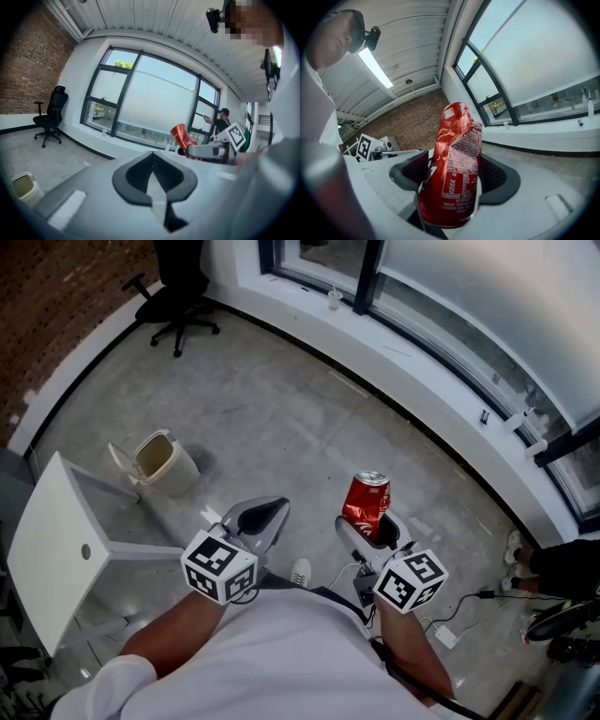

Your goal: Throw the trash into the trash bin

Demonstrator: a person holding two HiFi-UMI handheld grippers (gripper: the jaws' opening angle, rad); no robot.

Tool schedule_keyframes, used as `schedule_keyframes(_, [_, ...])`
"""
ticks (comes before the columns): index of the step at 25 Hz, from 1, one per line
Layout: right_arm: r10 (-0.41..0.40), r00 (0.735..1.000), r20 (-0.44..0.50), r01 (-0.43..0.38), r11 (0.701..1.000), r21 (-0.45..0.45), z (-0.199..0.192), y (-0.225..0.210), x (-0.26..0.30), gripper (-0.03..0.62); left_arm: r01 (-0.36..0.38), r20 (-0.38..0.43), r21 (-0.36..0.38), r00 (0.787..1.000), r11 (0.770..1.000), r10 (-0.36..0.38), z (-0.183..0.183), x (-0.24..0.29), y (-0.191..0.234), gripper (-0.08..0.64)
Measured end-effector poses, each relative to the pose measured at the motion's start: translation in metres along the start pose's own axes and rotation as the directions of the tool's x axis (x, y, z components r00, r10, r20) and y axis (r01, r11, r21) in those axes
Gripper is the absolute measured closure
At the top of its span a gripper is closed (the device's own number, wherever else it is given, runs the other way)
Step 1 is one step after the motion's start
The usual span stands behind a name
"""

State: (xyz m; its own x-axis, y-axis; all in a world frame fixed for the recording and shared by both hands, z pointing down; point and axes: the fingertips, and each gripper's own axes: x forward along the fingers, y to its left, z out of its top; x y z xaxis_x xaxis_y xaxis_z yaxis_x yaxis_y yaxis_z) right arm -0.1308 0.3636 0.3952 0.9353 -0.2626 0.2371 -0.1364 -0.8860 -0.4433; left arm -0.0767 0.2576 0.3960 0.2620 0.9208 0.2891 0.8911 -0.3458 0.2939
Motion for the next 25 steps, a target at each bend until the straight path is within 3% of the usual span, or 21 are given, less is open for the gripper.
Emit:
schedule_keyframes(8, [-0.001,1.000,-0.006,0.001,0.999,0.041,0.001,-0.027,0.012,0.268,-0.045,-0.027,0.048,0.999,0.998,0.046,0.004,0.014,0.017,0.552])
schedule_keyframes(16, [0.031,0.998,-0.053,-0.030,0.999,0.026,0.004,-0.037,0.049,0.268,-0.095,-0.044,0.014,0.994,0.995,0.096,-0.008,0.019,0.048,0.552])
schedule_keyframes(25, [0.053,0.993,-0.102,-0.052,0.999,0.009,0.038,-0.065,0.131,0.268,-0.147,0.001,-0.001,0.989,0.989,0.147,0.032,0.054,0.128,0.552])
